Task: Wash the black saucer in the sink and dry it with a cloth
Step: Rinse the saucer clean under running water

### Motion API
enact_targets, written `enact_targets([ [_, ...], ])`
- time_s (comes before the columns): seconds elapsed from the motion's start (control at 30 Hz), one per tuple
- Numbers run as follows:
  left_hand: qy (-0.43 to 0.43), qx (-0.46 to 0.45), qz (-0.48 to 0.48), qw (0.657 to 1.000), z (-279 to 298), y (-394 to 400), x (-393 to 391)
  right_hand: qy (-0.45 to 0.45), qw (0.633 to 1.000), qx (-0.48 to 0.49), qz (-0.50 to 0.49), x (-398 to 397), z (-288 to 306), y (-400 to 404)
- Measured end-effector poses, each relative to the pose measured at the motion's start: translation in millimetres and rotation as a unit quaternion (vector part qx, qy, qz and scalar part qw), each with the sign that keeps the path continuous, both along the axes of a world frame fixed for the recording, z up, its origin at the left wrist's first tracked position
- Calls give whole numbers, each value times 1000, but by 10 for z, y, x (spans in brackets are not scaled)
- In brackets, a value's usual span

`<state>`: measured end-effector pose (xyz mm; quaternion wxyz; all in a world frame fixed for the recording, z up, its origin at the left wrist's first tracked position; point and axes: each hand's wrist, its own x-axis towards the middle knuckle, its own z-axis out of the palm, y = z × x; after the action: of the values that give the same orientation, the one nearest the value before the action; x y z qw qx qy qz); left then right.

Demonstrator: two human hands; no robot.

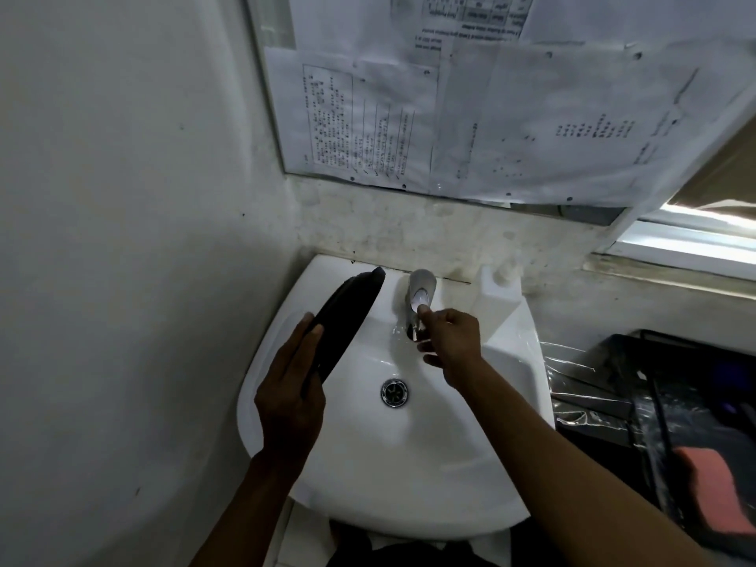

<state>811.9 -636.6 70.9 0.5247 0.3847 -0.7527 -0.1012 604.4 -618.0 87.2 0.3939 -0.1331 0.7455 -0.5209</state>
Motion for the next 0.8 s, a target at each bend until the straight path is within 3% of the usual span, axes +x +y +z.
enact_targets([
  [0.1,18,19,-11,1000,-69,22,24,41,999,24,3,64,-226,226],
  [0.23,34,66,-25,997,-179,90,136,11,996,70,62,184,-516,486],
  [0.47,36,141,-65,987,-343,226,310,53,976,21,210,75,-576,600],
  [0.63,2,189,-125,974,-403,148,228,201,954,104,196,-75,-657,669],
  [0.8,-148,236,-79,957,-639,-45,143,358,906,123,189,-93,-677,968],
])
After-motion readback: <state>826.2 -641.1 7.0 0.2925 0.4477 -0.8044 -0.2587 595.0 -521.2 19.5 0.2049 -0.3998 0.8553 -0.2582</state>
